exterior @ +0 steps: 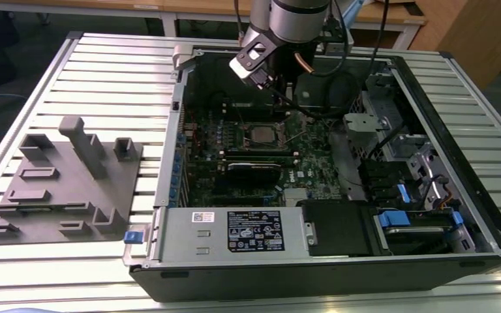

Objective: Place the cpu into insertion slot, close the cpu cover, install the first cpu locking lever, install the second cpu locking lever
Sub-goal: 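Close the cpu cover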

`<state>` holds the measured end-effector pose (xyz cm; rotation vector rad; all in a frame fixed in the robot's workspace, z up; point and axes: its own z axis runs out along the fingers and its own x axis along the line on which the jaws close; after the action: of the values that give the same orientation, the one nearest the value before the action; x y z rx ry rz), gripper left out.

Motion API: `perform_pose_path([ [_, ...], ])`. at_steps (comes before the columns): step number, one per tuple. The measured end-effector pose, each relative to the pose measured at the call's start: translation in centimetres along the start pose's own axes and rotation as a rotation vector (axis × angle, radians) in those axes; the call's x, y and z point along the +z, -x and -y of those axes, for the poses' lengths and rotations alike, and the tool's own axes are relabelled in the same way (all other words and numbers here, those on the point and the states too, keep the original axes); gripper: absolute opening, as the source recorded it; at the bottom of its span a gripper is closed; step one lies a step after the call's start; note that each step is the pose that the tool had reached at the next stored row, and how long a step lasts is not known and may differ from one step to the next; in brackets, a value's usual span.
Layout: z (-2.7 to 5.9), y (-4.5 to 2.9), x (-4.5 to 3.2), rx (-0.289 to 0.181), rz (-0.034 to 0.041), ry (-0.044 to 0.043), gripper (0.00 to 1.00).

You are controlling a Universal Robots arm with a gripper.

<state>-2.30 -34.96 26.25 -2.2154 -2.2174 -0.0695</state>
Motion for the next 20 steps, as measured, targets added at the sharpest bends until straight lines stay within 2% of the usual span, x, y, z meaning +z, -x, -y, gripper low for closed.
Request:
perform_pose_path([
  [11,-0.35,0.00,0.01,0.000,-0.0001,0.0000,0.11],
  [20,-1.49,0.00,0.06,0.000,0.0000,0.0000,0.11],
])
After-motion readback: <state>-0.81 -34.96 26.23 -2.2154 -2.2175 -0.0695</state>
